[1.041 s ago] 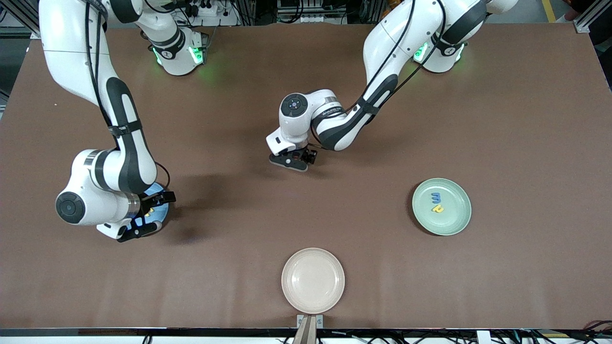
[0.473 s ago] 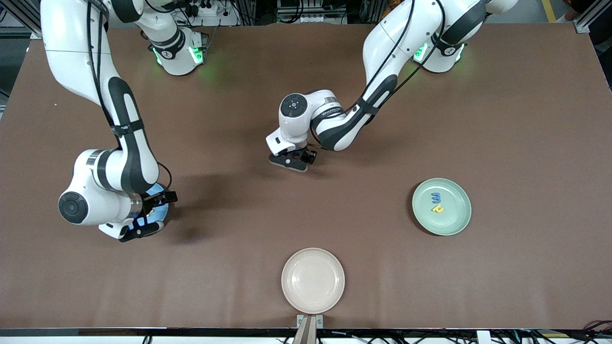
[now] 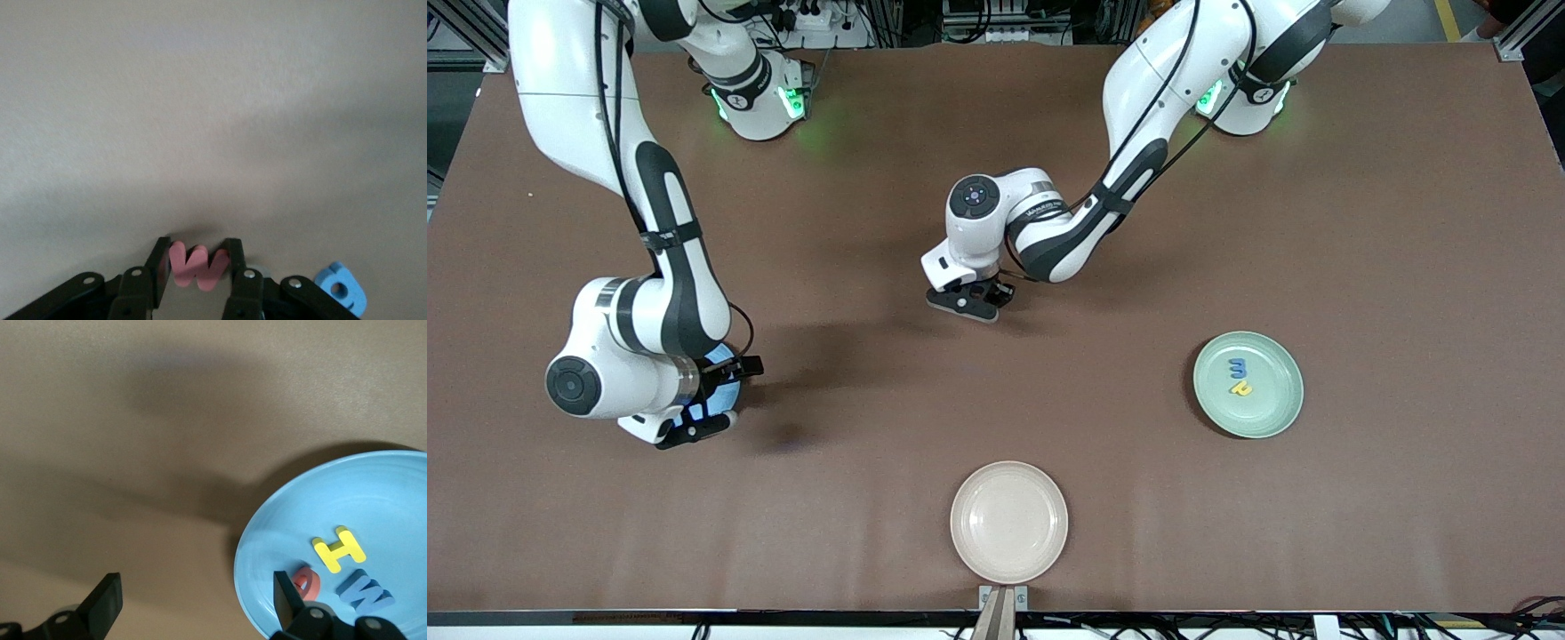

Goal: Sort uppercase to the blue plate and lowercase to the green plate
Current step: 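Carry the pink w to the green plate while the right gripper moves back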

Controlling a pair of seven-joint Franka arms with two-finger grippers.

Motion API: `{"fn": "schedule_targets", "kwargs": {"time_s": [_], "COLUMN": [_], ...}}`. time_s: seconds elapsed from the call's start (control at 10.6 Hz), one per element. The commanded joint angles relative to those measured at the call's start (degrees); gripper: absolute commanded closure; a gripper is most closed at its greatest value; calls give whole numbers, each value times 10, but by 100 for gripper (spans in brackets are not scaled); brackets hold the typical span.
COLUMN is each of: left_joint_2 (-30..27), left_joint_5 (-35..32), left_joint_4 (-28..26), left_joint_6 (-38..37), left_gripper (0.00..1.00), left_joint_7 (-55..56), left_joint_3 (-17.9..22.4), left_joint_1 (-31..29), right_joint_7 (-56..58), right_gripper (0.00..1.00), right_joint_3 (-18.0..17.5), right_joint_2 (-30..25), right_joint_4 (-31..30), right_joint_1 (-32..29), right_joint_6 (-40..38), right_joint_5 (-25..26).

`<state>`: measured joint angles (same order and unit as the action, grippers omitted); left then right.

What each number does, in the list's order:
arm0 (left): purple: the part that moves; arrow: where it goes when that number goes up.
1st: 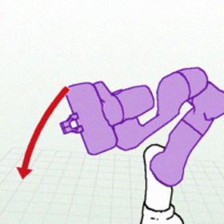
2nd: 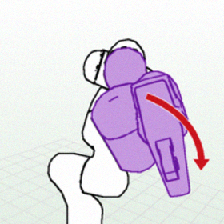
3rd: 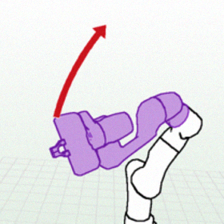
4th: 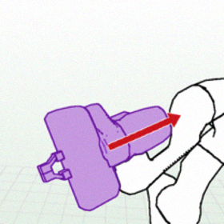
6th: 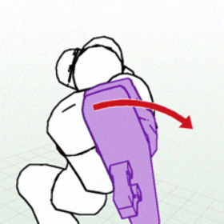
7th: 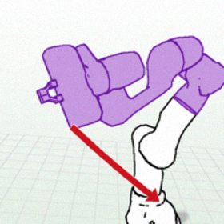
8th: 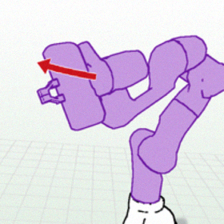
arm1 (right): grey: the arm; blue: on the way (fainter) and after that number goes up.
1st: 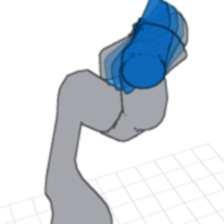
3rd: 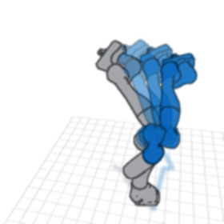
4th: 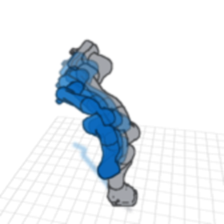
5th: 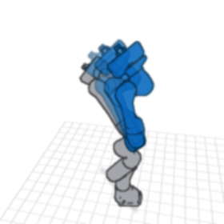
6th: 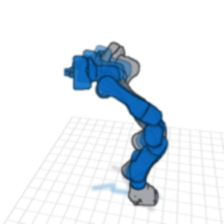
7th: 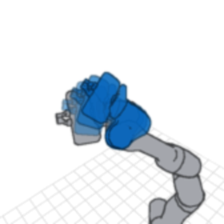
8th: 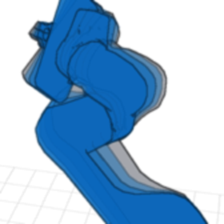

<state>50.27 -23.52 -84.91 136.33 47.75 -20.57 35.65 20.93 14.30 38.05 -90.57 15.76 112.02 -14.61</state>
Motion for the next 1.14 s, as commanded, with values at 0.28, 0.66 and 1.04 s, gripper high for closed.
{"fn": "schedule_targets", "kwargs": {"time_s": [0.28, 0.66, 1.04], "left_joint_2": [-79, -109, -127], "left_joint_5": [-7, -7, -13], "left_joint_4": [-10, -59, -138], "left_joint_6": [-25, -95, -136], "left_gripper": [100, 100, 100], "left_joint_7": [-95, -299, -349], "left_joint_3": [-53, -189, -213], "left_joint_1": [-172, -429, -567], "right_joint_7": [-45, -125, -119], "right_gripper": [0, 0, 0], "right_joint_3": [-1, -1, -1], "right_joint_2": [-9, -14, -14], "right_joint_4": [-5, -9, 6], "right_joint_1": [15, 80, 146], "right_joint_6": [-11, -9, 16], "right_joint_5": [-9, -41, -40]}}
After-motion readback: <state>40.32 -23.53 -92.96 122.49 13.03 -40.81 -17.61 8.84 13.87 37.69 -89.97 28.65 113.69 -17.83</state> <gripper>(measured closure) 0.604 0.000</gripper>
